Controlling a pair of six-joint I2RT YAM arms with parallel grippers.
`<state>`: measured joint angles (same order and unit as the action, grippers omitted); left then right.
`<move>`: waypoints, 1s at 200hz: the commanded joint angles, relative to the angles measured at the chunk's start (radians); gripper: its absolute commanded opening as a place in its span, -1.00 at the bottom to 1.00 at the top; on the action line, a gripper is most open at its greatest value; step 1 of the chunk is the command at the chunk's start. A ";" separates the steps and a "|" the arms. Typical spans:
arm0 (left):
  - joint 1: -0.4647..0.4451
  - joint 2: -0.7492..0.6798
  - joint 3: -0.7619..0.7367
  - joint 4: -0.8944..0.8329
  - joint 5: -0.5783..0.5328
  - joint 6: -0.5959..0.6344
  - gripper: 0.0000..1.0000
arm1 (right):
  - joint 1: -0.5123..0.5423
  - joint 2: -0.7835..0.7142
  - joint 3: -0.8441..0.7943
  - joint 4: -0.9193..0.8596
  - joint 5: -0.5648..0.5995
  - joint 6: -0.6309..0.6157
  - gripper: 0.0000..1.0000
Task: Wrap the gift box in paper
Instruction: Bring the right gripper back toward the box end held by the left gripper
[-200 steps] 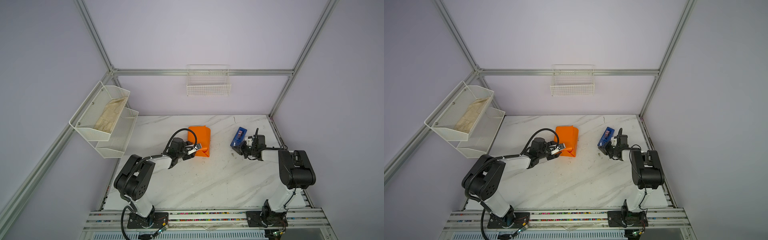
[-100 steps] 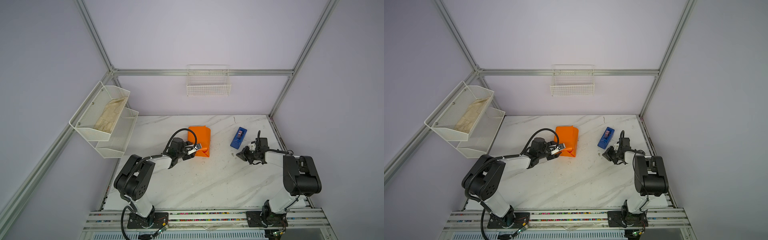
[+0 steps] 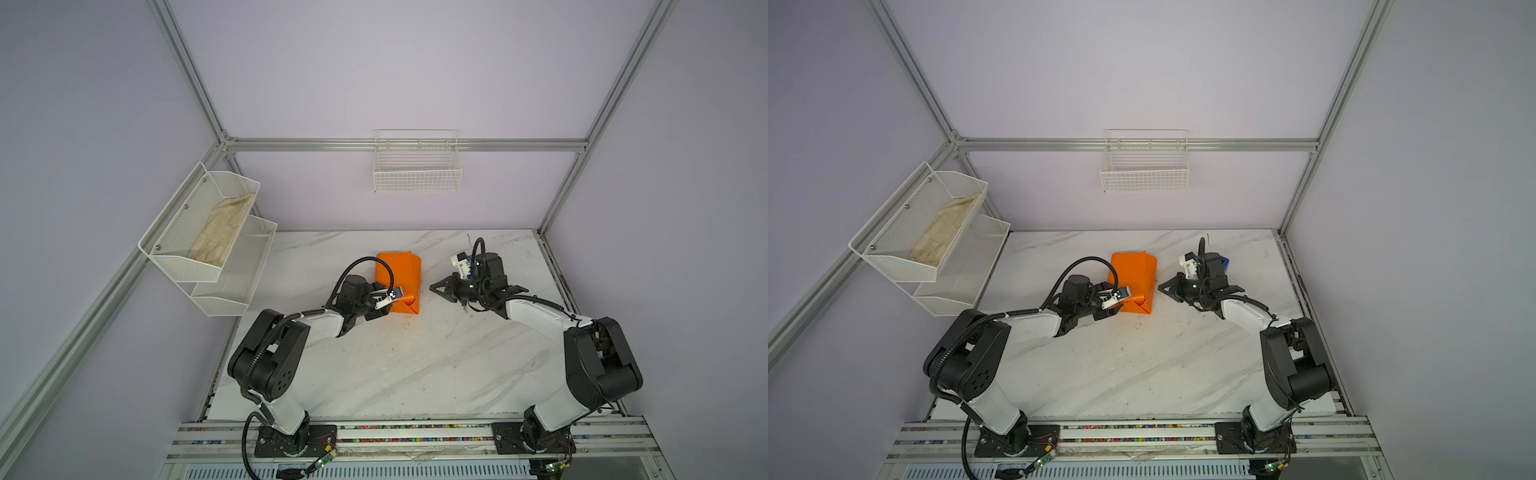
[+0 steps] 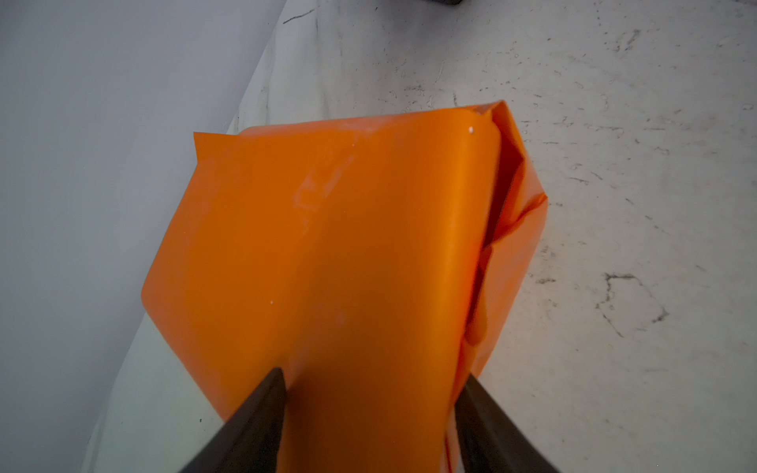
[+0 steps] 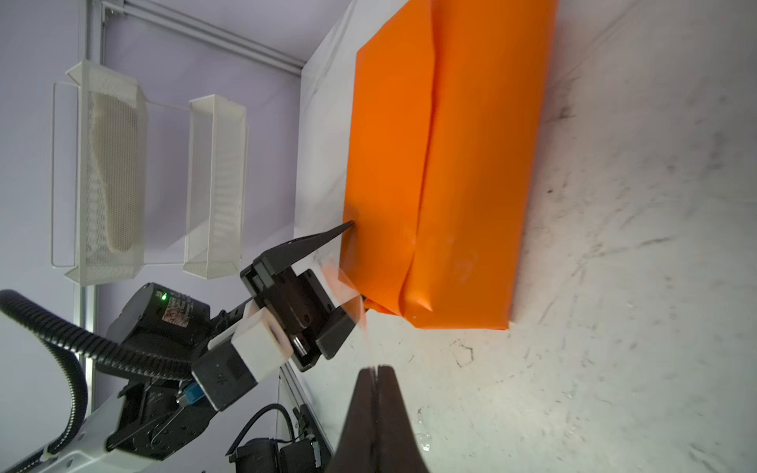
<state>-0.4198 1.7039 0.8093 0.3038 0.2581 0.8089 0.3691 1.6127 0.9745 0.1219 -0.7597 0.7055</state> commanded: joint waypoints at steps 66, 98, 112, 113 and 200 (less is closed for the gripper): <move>0.000 0.020 0.056 -0.090 0.033 0.004 0.25 | 0.191 0.229 0.149 0.125 -0.033 0.040 -1.00; 0.000 0.021 0.059 -0.094 0.032 0.006 0.25 | 0.214 0.267 0.163 0.138 -0.024 0.045 -1.00; 0.000 0.023 0.062 -0.095 0.031 0.007 0.25 | 0.217 0.261 0.148 0.137 -0.005 0.042 -1.00; 0.000 0.022 0.062 -0.095 0.031 0.006 0.25 | 0.217 0.260 0.146 0.137 -0.003 0.040 -1.00; 0.000 0.024 0.062 -0.107 0.019 0.011 0.25 | 0.220 0.255 0.076 0.159 0.068 0.016 -1.00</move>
<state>-0.4191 1.7039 0.8207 0.2806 0.2577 0.8146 0.5838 1.8793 1.0576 0.2543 -0.7177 0.7437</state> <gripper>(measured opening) 0.623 0.047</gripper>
